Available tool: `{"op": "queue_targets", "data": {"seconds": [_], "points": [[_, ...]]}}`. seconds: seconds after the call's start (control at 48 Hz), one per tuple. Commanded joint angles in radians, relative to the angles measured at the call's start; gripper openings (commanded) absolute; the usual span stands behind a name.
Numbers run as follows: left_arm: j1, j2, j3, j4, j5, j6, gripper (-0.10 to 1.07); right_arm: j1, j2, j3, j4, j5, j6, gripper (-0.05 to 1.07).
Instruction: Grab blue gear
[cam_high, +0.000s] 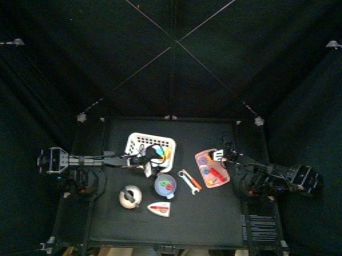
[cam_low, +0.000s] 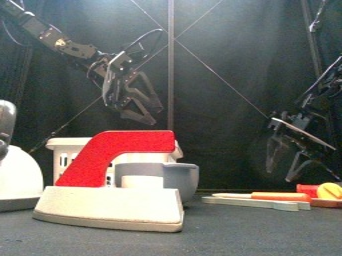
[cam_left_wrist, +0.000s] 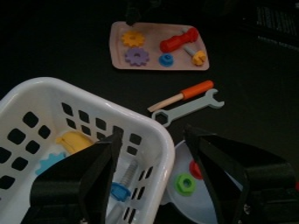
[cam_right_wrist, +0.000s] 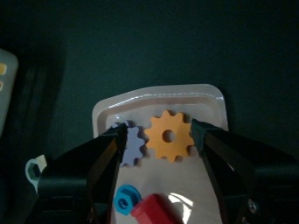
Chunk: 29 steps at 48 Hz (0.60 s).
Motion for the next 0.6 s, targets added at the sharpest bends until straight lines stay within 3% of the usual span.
{"op": "queue_targets", "data": {"seconds": [0.0,0.229,0.375,0.583], "points": [[0.02,0.0,-0.017,-0.055,0.021,-0.002,0.93,0.008,-0.002,-0.018,-0.002,-0.005,-0.002,0.92],[0.143,0.051,-0.058,-0.249,0.094,0.002,0.93,0.028,0.003,-0.015,-0.006,-0.005,-0.002,0.92],[0.216,0.127,-0.126,-0.25,0.202,-0.002,0.93,0.046,0.011,-0.011,-0.008,-0.008,-0.002,0.92],[0.245,0.244,-0.249,-0.215,0.359,-0.005,0.93,0.064,0.032,-0.011,-0.008,-0.011,-0.002,0.92]]}}
